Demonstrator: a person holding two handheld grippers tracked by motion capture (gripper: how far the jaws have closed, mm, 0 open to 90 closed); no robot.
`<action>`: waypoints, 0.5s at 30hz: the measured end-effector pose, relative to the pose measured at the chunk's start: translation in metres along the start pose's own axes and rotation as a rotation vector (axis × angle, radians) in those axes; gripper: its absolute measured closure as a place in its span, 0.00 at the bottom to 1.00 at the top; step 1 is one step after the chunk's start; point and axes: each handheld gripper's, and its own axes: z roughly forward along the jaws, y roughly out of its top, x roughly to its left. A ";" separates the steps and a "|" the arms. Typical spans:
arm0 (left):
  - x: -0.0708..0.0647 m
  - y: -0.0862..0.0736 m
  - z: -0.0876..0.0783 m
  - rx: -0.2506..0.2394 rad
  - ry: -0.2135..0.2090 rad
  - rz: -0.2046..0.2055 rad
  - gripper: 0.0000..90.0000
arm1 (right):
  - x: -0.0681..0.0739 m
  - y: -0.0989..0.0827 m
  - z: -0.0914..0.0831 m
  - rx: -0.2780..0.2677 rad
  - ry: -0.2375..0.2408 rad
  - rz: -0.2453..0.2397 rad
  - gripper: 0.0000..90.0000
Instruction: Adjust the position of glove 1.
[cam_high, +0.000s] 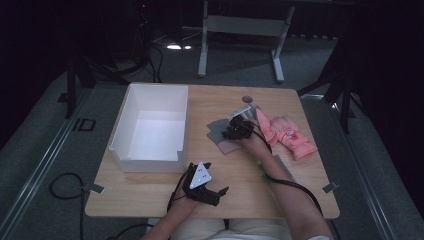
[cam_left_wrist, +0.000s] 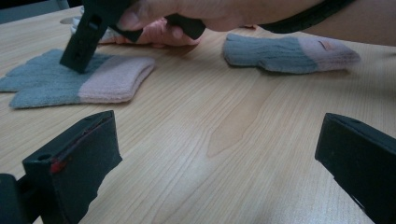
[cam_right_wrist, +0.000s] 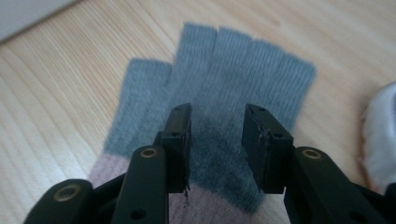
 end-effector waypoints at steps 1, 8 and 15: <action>0.000 0.000 0.000 0.001 0.001 0.001 0.00 | 0.000 0.000 0.001 0.003 -0.003 -0.006 0.68; 0.000 0.000 0.000 -0.001 0.002 0.000 0.00 | 0.007 0.006 0.003 0.059 0.003 -0.020 0.83; 0.001 0.000 0.000 -0.004 0.001 -0.010 0.00 | 0.013 0.009 -0.002 0.066 -0.023 0.069 0.94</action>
